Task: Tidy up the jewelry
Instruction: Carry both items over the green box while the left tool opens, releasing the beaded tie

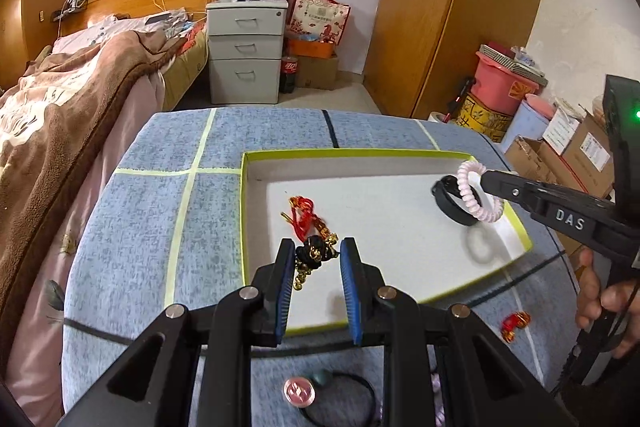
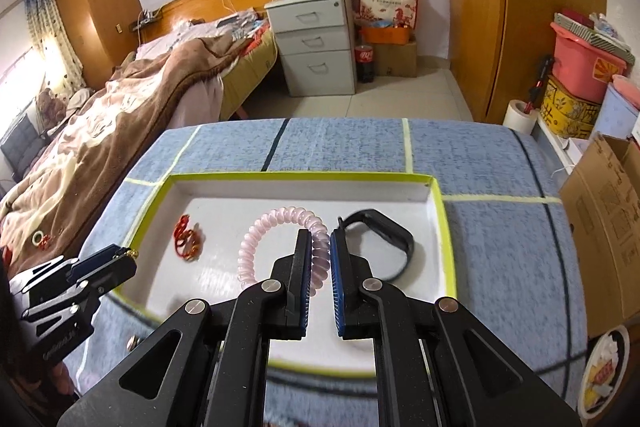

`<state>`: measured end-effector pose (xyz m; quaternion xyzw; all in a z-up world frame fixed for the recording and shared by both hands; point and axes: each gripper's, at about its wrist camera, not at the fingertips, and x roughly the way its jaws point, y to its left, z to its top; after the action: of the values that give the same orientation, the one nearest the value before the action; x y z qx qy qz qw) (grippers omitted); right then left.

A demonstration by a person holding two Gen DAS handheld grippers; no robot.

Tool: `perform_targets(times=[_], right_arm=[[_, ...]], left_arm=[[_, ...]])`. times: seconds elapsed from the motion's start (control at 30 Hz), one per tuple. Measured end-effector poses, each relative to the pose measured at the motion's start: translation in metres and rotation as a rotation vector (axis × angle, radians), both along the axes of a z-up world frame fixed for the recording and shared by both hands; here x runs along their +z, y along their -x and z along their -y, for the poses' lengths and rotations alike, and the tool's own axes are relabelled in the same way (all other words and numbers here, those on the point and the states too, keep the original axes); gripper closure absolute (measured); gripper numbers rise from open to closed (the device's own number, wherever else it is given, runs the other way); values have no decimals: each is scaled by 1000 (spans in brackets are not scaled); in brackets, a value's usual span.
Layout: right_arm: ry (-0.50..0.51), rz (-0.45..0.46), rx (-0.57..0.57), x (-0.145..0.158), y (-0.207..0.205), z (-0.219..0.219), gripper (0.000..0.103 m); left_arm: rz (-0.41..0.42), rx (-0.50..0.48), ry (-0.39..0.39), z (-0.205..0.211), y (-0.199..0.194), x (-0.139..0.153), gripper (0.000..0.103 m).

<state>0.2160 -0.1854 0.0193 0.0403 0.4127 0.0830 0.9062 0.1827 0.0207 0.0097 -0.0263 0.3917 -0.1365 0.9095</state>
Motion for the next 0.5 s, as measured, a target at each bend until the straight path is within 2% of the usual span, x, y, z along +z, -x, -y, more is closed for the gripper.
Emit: perform_targets(times=[0.5], right_arm=[[50, -76, 27, -29, -46, -16, 93]], left_arm=[[-69, 14, -21, 1, -19, -28, 79]])
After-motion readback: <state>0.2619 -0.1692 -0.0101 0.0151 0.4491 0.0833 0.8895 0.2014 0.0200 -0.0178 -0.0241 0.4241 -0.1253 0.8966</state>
